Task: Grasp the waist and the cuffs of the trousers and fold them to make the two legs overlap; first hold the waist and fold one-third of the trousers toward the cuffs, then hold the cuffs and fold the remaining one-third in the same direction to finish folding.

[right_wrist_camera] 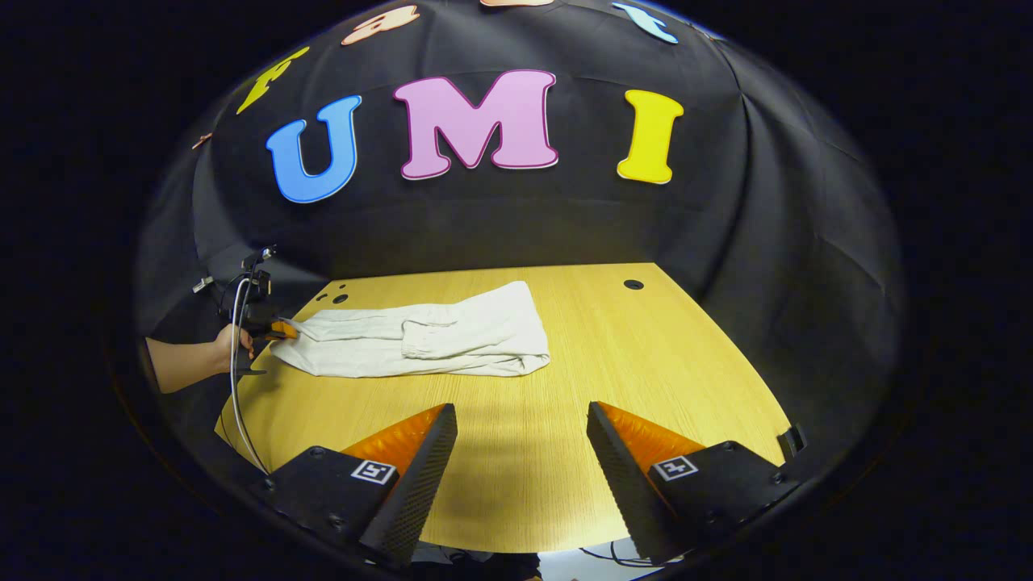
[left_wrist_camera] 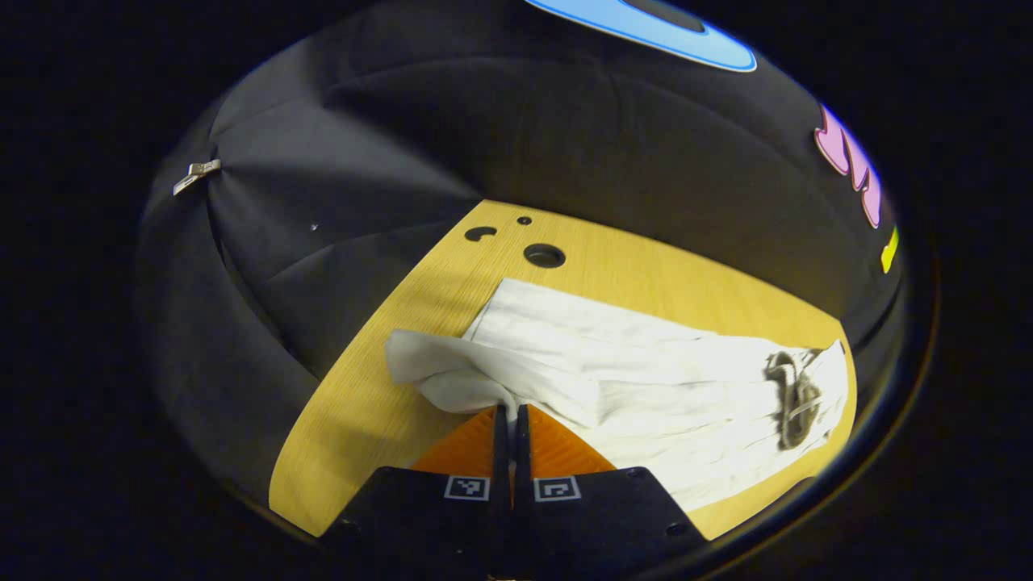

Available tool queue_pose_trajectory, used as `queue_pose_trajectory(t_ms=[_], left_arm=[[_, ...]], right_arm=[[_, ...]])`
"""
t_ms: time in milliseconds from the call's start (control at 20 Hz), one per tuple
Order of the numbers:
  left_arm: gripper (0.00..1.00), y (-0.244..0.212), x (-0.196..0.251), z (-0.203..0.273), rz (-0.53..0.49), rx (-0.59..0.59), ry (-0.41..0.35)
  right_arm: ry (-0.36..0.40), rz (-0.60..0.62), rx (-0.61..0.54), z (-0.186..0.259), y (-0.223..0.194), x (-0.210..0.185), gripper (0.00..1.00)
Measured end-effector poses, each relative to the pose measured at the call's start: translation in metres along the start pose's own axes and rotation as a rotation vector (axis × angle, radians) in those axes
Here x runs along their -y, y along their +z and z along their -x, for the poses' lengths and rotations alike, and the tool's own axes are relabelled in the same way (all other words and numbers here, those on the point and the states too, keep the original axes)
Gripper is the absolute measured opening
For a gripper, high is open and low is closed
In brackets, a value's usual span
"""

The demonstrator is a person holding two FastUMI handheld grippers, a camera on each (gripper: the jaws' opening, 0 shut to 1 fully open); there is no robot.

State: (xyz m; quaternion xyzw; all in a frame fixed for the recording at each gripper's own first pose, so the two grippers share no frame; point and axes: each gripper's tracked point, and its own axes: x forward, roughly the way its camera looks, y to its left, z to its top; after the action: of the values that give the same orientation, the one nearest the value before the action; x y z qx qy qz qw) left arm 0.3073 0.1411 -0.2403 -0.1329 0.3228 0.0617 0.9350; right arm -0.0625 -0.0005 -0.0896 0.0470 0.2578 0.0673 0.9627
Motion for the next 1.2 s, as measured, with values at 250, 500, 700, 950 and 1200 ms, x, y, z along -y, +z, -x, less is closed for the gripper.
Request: queue_pose_trajectory(t_ms=[250,500,700,950,1200], left_arm=[[0.06,0.031,0.064,0.041,0.092,0.065,-0.098],[0.06,0.056,0.140,0.078,0.090,0.127,-0.154],[0.06,0.073,0.222,0.102,0.093,0.163,-0.226],[0.06,0.075,0.328,0.119,0.038,0.186,-0.302],[0.06,0.051,0.434,0.115,0.029,0.152,-0.397]], right_arm=[[0.027,-0.037,0.021,-0.005,0.008,0.015,0.99],[0.064,-0.040,0.025,-0.020,0.016,0.050,0.99],[0.081,-0.066,0.029,-0.032,0.020,0.081,0.99],[0.096,-0.083,0.037,-0.045,0.026,0.122,0.99],[0.105,-0.106,0.039,-0.057,0.030,0.160,0.99]])
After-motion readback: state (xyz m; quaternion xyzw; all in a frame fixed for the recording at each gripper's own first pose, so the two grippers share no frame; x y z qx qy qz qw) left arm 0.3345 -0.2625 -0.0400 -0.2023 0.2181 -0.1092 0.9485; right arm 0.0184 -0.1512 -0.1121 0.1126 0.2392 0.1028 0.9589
